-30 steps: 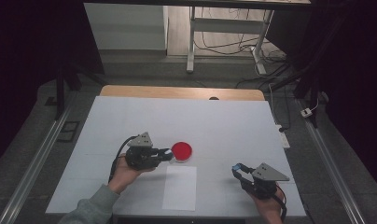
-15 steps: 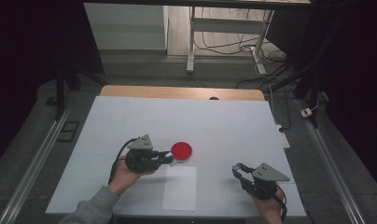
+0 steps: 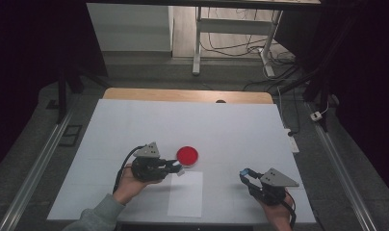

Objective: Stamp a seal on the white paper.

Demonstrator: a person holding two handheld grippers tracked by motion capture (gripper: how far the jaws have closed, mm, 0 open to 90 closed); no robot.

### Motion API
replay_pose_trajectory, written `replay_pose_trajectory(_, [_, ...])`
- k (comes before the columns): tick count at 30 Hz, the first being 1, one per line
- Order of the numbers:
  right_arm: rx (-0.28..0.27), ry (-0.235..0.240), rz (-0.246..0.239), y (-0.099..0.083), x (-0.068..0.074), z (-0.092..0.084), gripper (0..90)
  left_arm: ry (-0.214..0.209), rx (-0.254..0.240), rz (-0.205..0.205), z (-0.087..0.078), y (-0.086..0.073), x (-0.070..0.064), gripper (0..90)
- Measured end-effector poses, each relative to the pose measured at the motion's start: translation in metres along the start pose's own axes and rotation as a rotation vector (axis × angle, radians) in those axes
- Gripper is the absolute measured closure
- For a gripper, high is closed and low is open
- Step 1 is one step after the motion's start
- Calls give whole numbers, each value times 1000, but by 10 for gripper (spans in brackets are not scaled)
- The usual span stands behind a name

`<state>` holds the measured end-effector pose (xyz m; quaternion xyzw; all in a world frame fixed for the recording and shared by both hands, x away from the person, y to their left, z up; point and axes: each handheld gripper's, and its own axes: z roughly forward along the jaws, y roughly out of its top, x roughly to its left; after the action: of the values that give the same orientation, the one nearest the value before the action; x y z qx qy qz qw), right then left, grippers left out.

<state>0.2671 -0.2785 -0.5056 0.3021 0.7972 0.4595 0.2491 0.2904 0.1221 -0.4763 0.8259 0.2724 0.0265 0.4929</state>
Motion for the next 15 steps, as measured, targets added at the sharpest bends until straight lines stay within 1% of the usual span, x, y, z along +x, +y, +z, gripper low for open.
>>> replay_pose_trajectory(15, [-4,1,0,0,0,1,649,-23,15,-2,3,-8,-9,758])
